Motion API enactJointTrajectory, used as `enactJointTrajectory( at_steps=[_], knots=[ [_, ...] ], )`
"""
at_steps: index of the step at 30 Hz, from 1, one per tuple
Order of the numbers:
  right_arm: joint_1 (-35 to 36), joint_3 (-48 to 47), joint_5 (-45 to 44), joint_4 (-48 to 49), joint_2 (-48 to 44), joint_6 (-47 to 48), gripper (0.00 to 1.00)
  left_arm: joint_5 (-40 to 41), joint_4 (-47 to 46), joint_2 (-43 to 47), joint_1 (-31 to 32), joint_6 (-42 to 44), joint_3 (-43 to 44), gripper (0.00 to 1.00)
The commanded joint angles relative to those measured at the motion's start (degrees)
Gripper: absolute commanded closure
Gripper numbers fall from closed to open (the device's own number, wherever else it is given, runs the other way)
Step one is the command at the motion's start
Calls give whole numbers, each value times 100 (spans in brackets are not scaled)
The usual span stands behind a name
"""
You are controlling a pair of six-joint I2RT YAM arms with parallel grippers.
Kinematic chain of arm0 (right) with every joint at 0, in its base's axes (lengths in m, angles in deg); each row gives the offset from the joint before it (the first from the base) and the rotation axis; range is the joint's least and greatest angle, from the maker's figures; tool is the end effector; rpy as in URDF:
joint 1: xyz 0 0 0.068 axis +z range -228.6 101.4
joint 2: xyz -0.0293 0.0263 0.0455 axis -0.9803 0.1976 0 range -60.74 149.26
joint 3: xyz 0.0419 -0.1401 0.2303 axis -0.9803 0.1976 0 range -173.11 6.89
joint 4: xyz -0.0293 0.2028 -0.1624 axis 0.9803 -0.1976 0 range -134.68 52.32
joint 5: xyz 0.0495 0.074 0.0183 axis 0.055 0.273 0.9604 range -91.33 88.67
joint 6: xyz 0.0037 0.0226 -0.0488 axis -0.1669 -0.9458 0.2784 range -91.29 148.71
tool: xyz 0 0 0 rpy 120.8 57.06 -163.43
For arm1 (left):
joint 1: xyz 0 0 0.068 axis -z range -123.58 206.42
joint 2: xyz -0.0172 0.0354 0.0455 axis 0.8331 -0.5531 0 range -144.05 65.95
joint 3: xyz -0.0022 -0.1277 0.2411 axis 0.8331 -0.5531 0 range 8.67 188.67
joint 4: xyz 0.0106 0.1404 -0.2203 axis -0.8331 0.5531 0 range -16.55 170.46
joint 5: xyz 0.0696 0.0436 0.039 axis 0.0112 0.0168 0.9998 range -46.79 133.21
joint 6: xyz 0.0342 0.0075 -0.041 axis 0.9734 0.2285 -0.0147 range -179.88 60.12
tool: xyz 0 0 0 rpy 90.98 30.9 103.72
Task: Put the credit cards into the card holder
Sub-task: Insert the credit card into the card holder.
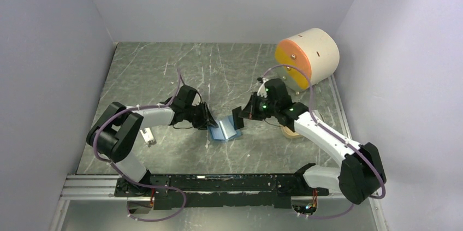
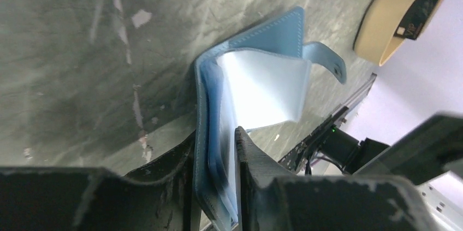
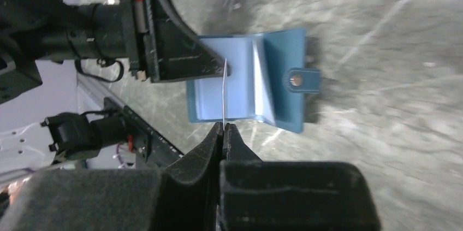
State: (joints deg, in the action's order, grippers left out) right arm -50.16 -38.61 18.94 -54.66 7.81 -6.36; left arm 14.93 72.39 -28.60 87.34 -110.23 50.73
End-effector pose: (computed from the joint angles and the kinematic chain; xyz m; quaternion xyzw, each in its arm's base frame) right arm 0.2179 0.1321 0.2495 -0.0226 0.8951 0.3545 0.2696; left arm 0.2517 -0.1703 0.1365 -0.0748 0.9158 -0.3835 0.0930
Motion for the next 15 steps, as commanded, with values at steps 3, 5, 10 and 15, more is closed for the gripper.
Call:
enactJointTrajectory(
  at_steps=[3, 5, 10, 15],
  knots=[
    [930, -127, -141, 944, 660, -541, 100, 553, 504, 324, 20, 219, 156, 67],
    [1232, -236, -387, 1101, 996, -486, 100, 555, 502, 381, 7, 218, 101, 66],
    [1374, -787, -829, 544, 2064, -50, 100, 532, 540, 541, -37, 255, -77, 67],
    [1308, -633, -958, 685, 2191, 14, 100, 367, 548, 655, -98, 370, -245, 67]
  ],
)
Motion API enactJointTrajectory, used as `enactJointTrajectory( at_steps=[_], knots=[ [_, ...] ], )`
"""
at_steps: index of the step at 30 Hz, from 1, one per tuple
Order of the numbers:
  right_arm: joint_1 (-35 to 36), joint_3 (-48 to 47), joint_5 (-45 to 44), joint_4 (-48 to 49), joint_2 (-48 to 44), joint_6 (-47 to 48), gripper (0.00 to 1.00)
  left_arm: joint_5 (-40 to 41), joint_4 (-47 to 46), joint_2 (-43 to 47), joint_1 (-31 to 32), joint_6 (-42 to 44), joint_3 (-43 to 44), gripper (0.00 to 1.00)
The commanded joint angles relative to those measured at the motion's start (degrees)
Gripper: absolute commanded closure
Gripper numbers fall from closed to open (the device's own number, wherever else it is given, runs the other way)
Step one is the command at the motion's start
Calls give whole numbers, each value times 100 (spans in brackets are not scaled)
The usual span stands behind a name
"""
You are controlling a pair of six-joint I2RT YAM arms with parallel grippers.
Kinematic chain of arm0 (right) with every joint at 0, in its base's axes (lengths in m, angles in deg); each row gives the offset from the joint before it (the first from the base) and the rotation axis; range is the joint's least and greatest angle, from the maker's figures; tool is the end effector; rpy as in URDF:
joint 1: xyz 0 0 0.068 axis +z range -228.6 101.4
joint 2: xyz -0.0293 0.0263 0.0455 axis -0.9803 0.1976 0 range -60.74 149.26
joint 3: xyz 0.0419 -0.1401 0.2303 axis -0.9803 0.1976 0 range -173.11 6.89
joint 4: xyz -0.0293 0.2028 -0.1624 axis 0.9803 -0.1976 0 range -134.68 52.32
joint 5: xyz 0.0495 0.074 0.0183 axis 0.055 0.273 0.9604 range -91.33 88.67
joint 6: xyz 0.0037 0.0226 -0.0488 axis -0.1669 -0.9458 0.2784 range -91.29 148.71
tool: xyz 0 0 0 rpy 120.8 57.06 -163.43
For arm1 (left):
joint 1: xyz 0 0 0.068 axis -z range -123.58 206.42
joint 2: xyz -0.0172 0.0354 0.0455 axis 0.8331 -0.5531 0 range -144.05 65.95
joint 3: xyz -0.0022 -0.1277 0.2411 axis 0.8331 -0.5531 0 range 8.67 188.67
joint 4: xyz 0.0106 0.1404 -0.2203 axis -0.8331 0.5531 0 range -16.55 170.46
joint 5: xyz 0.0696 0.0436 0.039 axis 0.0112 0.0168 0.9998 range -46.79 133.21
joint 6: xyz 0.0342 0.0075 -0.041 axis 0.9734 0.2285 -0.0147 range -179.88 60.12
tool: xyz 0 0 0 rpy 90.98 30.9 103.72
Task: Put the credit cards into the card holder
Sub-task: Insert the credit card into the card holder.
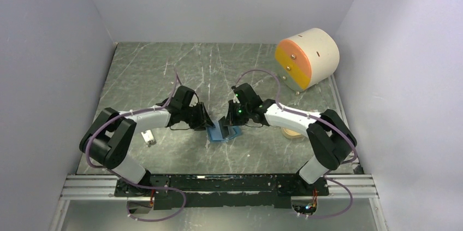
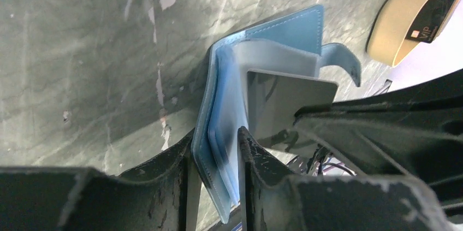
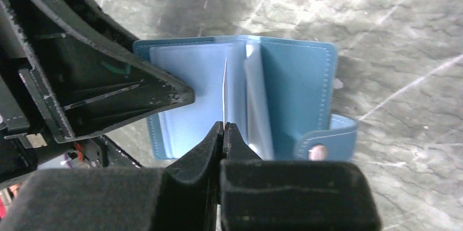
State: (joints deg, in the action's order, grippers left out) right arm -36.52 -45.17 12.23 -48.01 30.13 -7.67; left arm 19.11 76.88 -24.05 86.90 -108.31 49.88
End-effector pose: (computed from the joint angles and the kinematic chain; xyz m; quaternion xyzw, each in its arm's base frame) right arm 0.2345 0.2231 0.1886 -0.0875 0.9273 0.3049 0.1985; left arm 0.2442 -0.1605 0.1486 -0.0775 0.9245 -0.3537 0.1191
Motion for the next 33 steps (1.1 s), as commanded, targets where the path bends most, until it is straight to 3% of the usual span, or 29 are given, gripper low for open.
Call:
enactJointTrajectory(
  at_steps=[1, 10, 17, 29, 33],
  knots=[
    [-60, 102, -277, 81, -68, 118, 100, -77, 76, 239, -76, 188, -215, 67],
    [-465, 848, 171, 807, -290, 8, 100, -263, 168, 446, -262, 493, -494, 73],
    [-737, 1285, 994, 1677, -172, -267, 100, -471, -27, 26, -262, 720, -426, 85],
    [-800, 1552, 1206, 2345, -117, -611, 100, -1060, -722, -521, -247, 852, -312, 84],
    [-885, 1629, 1211, 2488, -83, -598, 100, -755, -300, -524, -255, 909, -210, 76]
  ],
)
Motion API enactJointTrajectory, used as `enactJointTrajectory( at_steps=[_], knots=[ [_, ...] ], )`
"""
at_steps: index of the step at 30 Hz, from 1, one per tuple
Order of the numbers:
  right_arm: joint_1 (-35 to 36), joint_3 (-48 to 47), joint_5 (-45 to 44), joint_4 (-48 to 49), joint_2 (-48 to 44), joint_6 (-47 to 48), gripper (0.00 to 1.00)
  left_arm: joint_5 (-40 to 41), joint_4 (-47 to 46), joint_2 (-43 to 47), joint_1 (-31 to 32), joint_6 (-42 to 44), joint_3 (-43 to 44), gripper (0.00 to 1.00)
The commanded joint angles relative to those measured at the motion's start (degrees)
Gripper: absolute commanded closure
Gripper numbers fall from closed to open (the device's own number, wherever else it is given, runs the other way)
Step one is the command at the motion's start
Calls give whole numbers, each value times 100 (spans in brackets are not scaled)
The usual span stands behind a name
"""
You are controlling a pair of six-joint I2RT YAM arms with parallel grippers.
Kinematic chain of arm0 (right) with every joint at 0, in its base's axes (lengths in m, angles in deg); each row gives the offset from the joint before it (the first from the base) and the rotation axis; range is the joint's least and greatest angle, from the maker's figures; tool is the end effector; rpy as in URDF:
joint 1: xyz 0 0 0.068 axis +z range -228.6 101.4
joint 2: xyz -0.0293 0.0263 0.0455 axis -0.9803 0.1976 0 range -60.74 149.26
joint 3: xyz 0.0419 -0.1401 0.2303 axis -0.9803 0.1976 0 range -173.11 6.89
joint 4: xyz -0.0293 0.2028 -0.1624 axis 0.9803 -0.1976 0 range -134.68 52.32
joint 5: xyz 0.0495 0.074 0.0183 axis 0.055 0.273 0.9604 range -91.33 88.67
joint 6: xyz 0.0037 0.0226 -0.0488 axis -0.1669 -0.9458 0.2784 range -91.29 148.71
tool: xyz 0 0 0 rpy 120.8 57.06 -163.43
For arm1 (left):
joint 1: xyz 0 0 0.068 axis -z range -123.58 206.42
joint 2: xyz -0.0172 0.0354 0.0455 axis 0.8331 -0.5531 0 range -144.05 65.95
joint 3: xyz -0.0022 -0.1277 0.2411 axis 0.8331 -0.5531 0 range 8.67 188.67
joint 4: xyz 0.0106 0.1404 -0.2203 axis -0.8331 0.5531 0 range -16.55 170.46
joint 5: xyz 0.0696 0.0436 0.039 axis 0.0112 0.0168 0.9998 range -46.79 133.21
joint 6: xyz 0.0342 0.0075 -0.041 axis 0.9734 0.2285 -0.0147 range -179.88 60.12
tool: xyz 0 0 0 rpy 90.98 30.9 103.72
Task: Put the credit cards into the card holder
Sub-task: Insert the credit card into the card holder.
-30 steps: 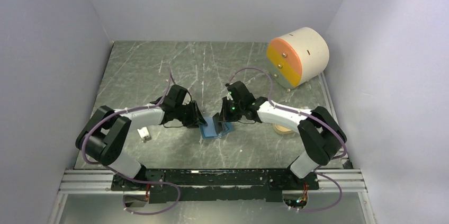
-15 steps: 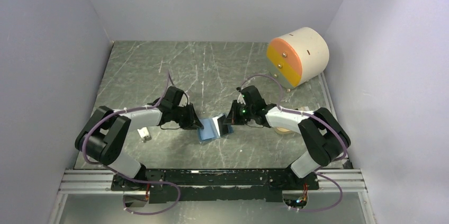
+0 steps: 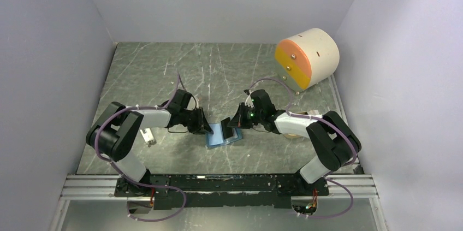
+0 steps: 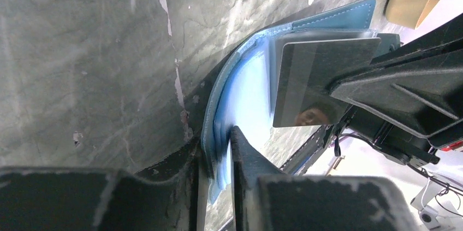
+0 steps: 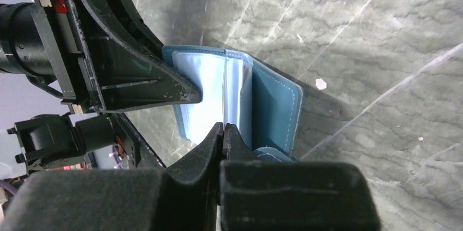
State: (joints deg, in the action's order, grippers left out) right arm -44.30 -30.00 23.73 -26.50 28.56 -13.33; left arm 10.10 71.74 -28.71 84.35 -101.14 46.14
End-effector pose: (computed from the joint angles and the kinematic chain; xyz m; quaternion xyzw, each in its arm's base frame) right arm 0.2340 0.1780 0.1500 -0.0294 0.8931 0.4044 0.1947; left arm 0.2414 -0.1499 0.1177 -0.0222 0.9190 -0.3854 0.0798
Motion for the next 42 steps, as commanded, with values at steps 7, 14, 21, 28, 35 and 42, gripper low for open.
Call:
enactJointTrajectory(
  at_steps=[7, 14, 21, 28, 35, 42],
  knots=[
    [-196, 257, 52, 447, 71, 26, 100, 319, 224, 278, -30, -90, -101, 68],
    [-394, 466, 147, 638, 117, -26, 100, -55, 89, 704, -400, -168, -442, 65],
    [-407, 483, 188, 709, 98, -53, 100, -516, -325, 603, -429, -97, -523, 76],
    [-407, 516, 227, 797, 119, -103, 100, -748, -771, 623, -433, -155, -670, 69],
    [-407, 614, 358, 1031, 162, -225, 100, -783, -948, 333, -429, -181, -662, 79],
    [-420, 725, 505, 1435, 218, -495, 100, -696, -901, 248, -428, -96, -664, 91]
  ],
)
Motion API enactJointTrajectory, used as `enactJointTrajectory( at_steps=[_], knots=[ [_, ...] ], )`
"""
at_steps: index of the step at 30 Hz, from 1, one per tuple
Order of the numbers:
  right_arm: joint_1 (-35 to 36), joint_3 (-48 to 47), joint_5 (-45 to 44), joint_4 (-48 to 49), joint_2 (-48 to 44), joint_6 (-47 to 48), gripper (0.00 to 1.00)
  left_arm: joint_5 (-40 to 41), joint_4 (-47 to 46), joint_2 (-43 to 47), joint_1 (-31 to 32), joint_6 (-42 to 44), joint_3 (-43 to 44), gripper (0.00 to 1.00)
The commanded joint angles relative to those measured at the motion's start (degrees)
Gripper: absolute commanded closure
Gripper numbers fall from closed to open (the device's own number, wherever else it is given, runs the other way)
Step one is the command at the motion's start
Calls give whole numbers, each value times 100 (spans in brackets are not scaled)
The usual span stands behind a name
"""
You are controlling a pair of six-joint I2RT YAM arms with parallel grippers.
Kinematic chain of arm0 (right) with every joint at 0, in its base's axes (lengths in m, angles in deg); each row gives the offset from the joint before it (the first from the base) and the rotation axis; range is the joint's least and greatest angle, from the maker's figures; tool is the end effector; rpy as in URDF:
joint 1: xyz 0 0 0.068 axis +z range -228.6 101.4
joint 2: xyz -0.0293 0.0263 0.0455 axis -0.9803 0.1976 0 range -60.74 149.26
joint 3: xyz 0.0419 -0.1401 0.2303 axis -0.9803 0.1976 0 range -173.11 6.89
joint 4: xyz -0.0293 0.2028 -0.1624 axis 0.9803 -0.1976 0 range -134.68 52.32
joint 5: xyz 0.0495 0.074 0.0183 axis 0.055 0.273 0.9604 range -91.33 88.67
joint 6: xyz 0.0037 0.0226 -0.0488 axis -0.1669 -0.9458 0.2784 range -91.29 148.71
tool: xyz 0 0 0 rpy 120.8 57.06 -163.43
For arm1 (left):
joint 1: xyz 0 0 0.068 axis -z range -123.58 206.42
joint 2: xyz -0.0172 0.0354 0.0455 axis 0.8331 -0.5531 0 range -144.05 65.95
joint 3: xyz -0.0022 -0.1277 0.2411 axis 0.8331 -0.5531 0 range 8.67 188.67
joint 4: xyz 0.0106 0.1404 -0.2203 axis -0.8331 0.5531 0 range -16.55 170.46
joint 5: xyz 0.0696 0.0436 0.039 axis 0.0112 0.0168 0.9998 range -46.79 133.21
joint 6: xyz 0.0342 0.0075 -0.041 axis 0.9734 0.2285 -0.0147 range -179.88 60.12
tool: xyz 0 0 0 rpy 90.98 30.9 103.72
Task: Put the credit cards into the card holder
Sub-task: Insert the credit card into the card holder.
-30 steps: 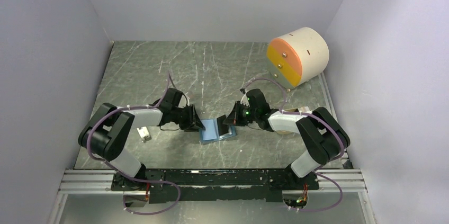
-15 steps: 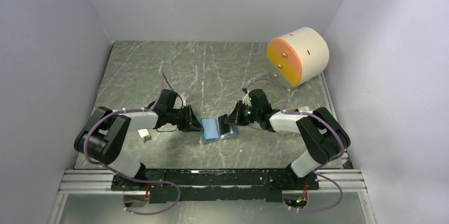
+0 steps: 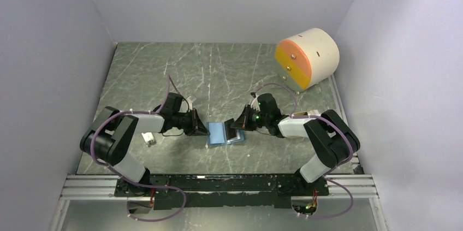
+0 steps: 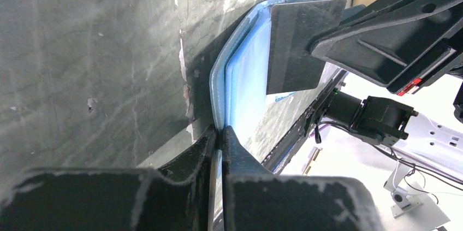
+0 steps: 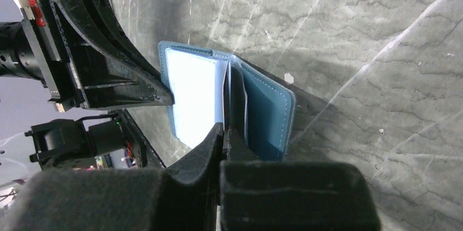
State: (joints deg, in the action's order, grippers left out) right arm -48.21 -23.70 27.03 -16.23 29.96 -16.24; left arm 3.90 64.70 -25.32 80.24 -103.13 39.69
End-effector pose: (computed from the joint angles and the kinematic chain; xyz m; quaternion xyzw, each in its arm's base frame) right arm 0.2325 0.1561 0.1292 0.0054 0.8802 0.4314 0.1975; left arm 0.2313 -0.1267 0.1150 -0.0406 0.8951 -0.4362 0.0835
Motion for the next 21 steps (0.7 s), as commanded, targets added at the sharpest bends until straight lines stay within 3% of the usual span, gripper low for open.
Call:
enactJointTrajectory(
  at_steps=[1, 12, 21],
  knots=[
    [-25, 104, 190, 452, 92, -241, 100, -58, -185, -112, -13, 112, -13, 91],
    [-25, 372, 349, 1275, 405, -665, 100, -24, -327, -188, -12, 27, -105, 91],
    [-25, 323, 382, 1174, 312, -647, 100, -9, -362, -220, -16, 4, -119, 91]
  ],
)
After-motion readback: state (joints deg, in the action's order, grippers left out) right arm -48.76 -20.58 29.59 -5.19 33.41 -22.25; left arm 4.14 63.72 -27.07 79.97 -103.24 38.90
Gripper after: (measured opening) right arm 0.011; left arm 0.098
